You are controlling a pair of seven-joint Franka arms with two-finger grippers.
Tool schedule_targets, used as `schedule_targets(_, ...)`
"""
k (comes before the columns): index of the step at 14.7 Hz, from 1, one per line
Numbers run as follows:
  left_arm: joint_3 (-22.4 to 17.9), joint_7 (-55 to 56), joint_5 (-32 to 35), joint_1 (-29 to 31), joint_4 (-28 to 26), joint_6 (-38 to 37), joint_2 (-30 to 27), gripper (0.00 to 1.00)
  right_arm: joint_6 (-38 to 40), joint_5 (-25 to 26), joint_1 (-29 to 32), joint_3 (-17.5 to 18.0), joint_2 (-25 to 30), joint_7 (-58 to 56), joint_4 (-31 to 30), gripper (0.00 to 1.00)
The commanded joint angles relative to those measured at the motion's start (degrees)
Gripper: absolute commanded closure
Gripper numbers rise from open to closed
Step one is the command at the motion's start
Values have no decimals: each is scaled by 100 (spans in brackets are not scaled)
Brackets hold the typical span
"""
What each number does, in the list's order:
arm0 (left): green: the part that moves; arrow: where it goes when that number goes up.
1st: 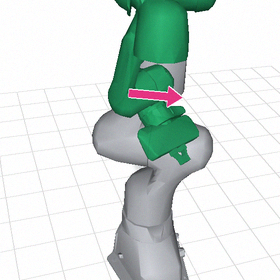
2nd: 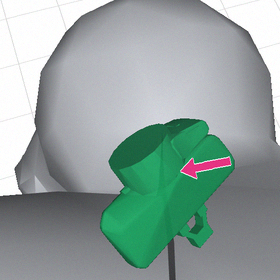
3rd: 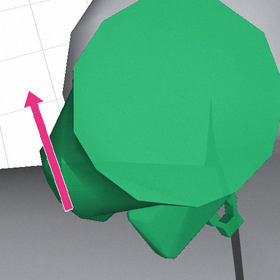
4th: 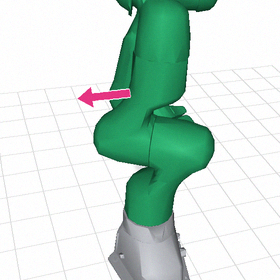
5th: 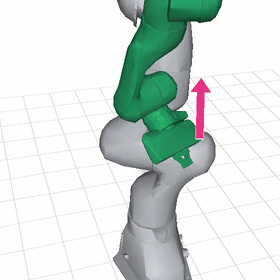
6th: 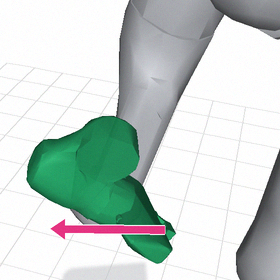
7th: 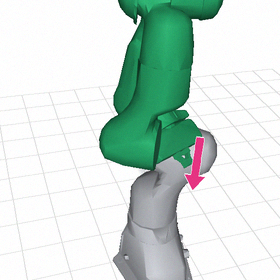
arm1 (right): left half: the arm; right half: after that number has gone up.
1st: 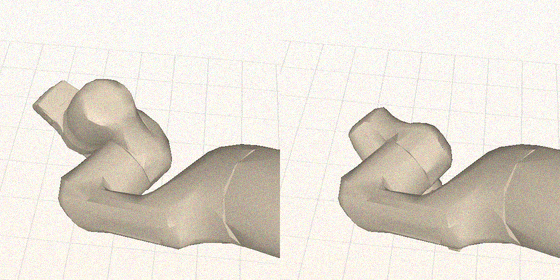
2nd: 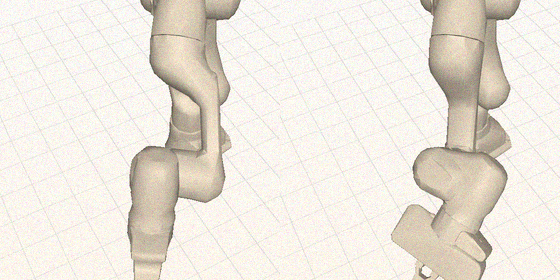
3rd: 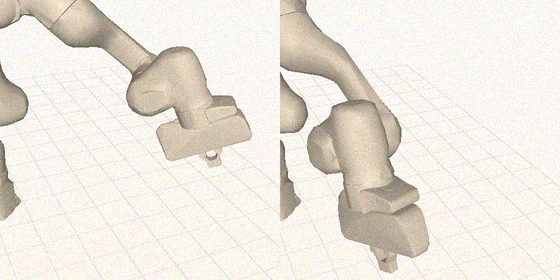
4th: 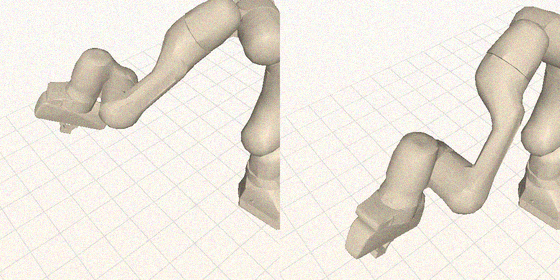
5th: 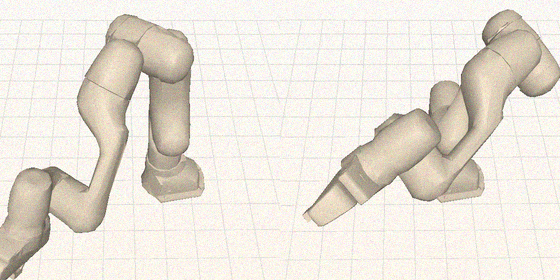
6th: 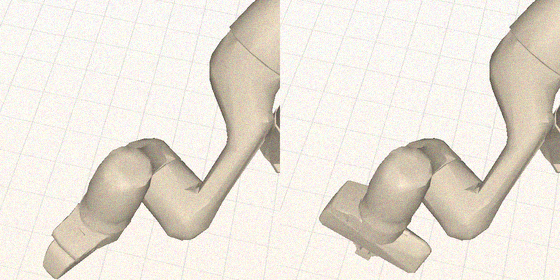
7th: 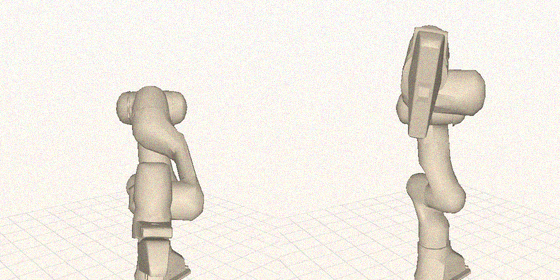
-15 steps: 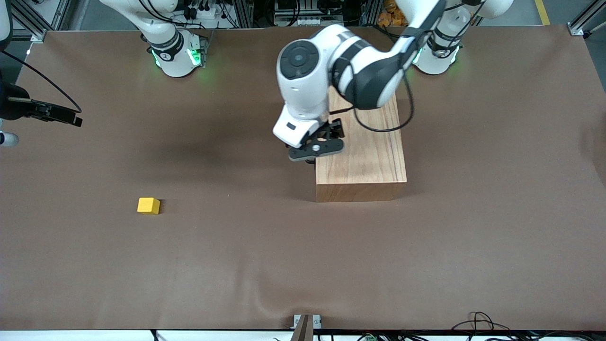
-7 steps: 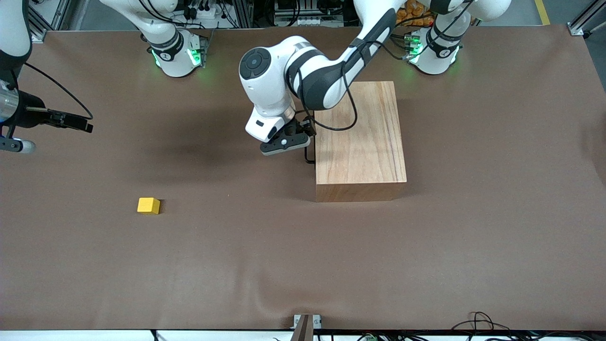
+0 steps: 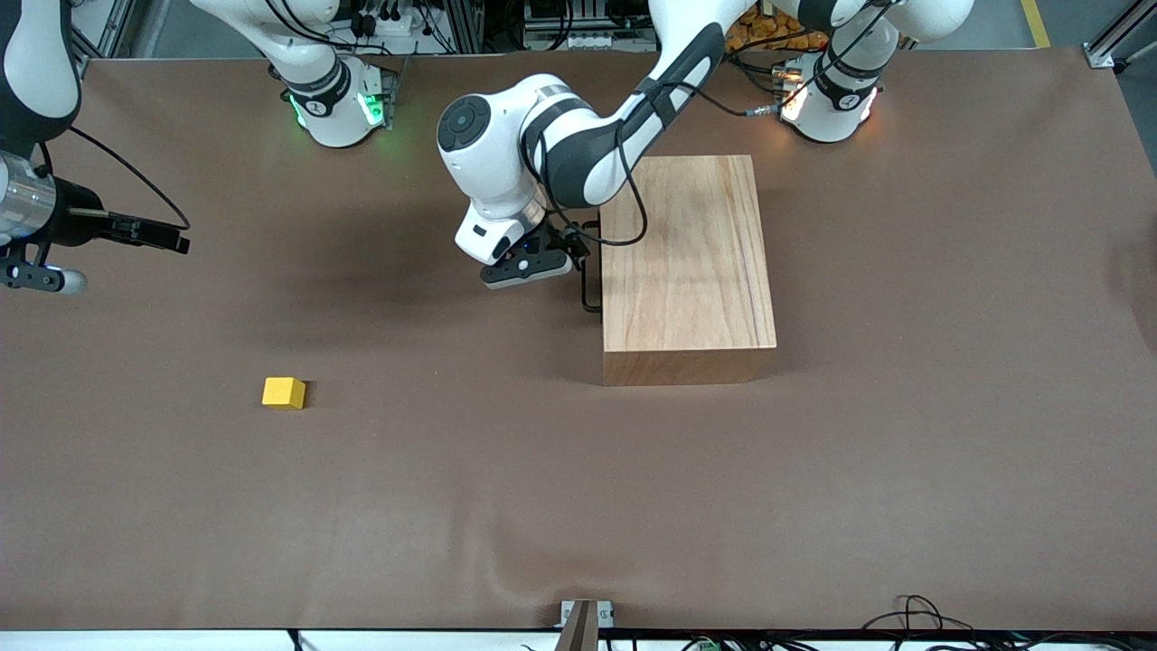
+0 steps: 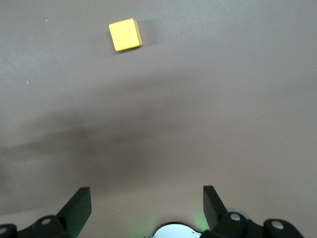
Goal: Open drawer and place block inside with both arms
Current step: 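Pull the drawer open with the left gripper while the right gripper reaches out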
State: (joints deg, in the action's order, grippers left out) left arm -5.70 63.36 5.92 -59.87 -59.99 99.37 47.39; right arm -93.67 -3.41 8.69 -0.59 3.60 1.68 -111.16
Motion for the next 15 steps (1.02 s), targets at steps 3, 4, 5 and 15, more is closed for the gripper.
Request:
schedule_targets(3,-221,-385,147,-209,207,-373,192,0,-817,42,46,51,658,-45,-1152,0)
schedule_targets(4,-230,-517,164,-244,198,-496,209,0,-994,42,19,59,764,-45,-1319,0)
schedule_targets(5,-248,-544,242,-288,189,-549,235,0,-1135,51,-42,59,791,-54,-1399,0)
schedule_targets(15,-248,-571,261,-324,207,-445,482,0,-1162,209,-359,86,774,-45,-1488,0)
